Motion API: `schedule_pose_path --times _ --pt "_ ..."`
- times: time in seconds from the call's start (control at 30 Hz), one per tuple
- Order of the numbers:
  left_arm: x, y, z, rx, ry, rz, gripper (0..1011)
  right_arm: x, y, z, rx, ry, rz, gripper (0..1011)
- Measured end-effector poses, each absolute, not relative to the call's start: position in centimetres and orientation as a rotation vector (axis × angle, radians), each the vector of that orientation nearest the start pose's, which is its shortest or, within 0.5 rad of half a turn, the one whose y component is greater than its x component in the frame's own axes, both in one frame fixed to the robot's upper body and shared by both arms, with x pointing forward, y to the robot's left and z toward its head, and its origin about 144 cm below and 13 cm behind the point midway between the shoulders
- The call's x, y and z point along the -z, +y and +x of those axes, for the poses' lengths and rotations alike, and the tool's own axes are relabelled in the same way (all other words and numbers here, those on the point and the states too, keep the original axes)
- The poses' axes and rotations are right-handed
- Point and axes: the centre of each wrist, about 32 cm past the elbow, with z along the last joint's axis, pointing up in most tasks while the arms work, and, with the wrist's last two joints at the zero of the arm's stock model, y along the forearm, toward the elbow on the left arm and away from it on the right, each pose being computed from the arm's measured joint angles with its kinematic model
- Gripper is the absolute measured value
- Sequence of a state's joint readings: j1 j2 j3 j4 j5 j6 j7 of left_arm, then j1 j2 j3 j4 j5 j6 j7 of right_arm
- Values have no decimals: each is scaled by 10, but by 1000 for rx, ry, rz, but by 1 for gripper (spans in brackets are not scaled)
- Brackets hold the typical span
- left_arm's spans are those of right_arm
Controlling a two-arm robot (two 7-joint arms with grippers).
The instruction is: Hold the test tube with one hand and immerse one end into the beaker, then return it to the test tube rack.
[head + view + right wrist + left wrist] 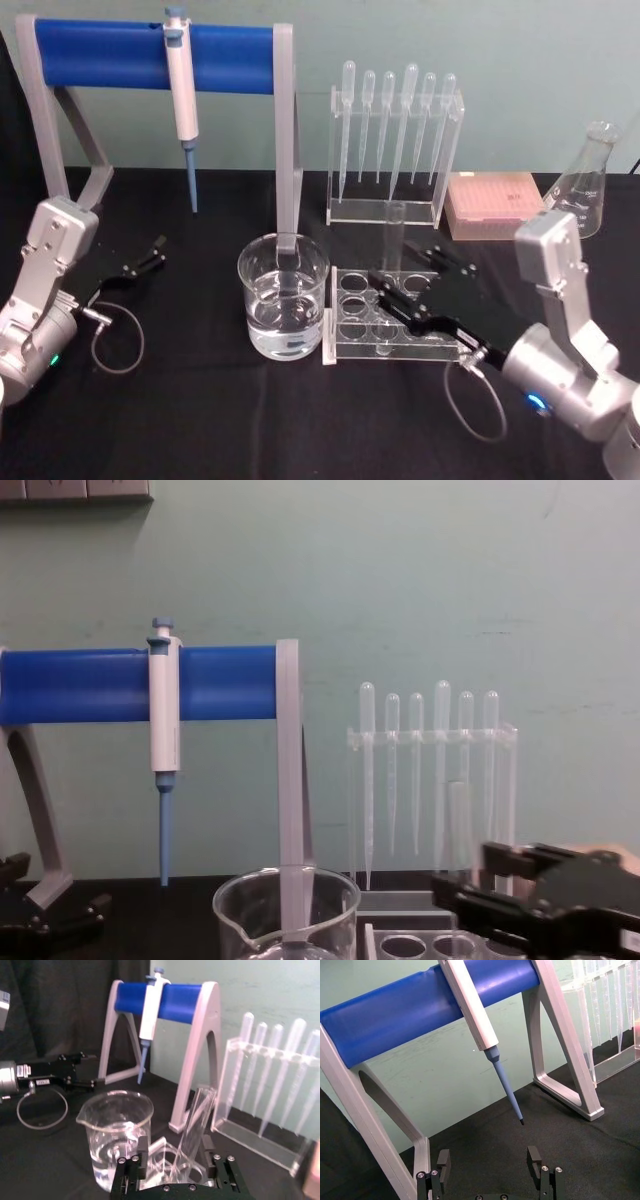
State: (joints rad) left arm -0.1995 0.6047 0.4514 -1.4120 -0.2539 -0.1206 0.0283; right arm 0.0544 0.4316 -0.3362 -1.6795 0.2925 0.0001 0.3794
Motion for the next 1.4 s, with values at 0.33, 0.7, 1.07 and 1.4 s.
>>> schedule_pose_path --times 0.33,0.7,1.07,1.4 --pt "-1140 310 489 -1248 -285 305 1000 -1181 -275 414 981 -104 -94 915" --pt "-1140 310 489 -1248 -285 304 1000 -1150 -307 422 1295 -102 -79 1002" --pt "-1140 310 489 -1248 -285 304 1000 -1126 -295 451 1370 -118 -292 1002" --pt "-1140 310 489 -1248 -285 304 1000 -1127 -295 451 1370 -119 -292 1002"
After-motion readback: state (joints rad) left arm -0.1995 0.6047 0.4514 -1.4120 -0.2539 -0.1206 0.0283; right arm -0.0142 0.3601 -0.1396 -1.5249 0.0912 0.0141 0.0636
